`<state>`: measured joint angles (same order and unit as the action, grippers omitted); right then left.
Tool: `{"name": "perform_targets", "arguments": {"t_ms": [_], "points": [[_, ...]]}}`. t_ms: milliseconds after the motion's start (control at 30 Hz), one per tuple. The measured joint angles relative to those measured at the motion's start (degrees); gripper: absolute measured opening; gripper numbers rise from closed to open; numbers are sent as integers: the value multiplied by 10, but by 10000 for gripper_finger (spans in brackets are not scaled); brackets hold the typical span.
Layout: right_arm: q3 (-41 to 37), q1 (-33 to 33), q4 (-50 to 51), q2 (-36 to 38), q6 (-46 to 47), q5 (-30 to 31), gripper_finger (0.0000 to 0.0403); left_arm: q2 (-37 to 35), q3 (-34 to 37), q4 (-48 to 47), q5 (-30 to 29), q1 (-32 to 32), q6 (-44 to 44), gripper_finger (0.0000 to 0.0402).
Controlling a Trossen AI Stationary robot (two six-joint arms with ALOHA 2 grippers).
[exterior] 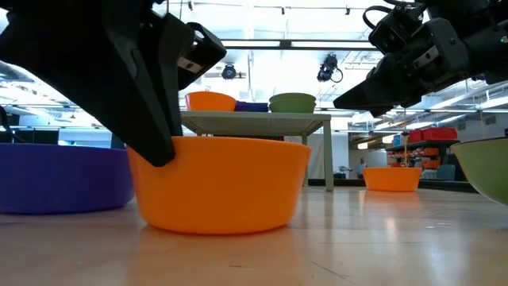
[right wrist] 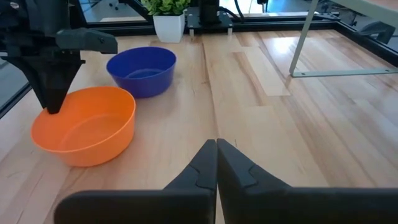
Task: Pick & Place Mini bowls
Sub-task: Stack the orange bowl on the orange bowl on the shelf
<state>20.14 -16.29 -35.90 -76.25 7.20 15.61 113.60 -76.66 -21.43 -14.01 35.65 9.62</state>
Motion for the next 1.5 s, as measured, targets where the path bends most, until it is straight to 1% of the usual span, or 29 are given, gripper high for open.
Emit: {"name": "perform_targets", "arguments": {"t_ms": [33, 133, 233, 367, 500, 600, 667, 800, 867, 933, 1033, 1133, 1233, 1400, 1500], "points": [[0, 0, 0, 0, 0, 0, 7, 0, 0, 0, 0, -1, -3, 11], [0, 0, 0, 0, 0, 0, 7, -1, 0, -2, -9, -2, -8, 10], [0, 0, 0, 0, 0, 0, 7, -19, 0, -19, -25, -3, -23, 7], [0, 0, 0, 0, 0, 0, 7, -80, 0, -60, -69, -10, -27, 7], [0, 0, 0, 0, 0, 0, 7, -166, 0, -91, -124, -33, -45, 5], [0, 0, -2, 0, -2, 0, 7, -232, -5, -108, -139, -74, -81, 5], [0, 0, -3, 0, -2, 0, 7, -261, -27, -140, -140, -115, -104, 5], [0, 1, -4, 0, -2, 0, 7, -277, -100, -244, -140, -216, -163, 5], [0, 1, -4, 0, -2, 0, 7, -275, -135, -293, -137, -266, -192, 5], [0, 1, -3, 0, -2, 0, 7, -275, -156, -315, -118, -314, -213, 5], [0, 1, 3, 0, -2, 0, 7, -274, -165, -346, -81, -380, -226, 5], [0, 1, 6, 0, -6, 0, 6, -274, -166, -371, -48, -433, -226, 5], [0, 1, 9, 0, -17, 0, 7, -266, -166, -381, -21, -468, -226, 6], [0, 3, 9, 0, -23, 5, 7, -261, -167, -380, -16, -509, -229, 6], [0, 6, 9, 0, -24, 12, 7, -251, -165, -389, -2, -531, -224, 6]]}}
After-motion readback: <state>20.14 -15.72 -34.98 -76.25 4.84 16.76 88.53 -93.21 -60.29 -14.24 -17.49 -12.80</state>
